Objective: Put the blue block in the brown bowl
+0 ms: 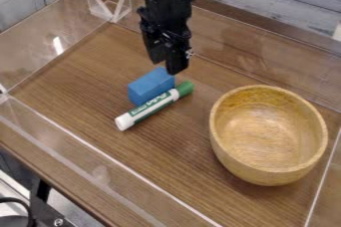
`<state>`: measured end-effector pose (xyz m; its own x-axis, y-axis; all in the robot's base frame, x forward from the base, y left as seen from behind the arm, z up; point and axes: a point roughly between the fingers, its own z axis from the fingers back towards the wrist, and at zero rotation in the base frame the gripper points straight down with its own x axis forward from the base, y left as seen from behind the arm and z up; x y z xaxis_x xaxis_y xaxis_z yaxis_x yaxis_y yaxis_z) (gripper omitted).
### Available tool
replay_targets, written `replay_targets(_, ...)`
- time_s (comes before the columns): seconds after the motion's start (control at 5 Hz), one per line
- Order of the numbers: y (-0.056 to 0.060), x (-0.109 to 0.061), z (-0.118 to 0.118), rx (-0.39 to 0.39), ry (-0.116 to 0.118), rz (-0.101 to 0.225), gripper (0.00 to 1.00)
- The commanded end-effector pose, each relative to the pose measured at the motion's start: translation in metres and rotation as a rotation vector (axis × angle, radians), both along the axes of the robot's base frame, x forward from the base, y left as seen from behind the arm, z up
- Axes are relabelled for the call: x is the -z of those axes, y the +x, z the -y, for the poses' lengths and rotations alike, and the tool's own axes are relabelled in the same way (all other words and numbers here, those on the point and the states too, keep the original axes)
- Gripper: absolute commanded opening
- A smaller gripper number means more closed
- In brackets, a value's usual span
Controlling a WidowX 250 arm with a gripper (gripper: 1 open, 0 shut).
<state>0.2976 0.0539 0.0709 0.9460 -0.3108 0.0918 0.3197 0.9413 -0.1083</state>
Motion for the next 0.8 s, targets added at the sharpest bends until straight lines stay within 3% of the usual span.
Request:
replay_targets(0.0, 0.011, -0.012, -0.009, -0.010, 0.014, 0.058, 1.00)
replay_targets(0.6, 0.013, 0.008, -0.019, -0.003, 0.019, 0.053, 1.00)
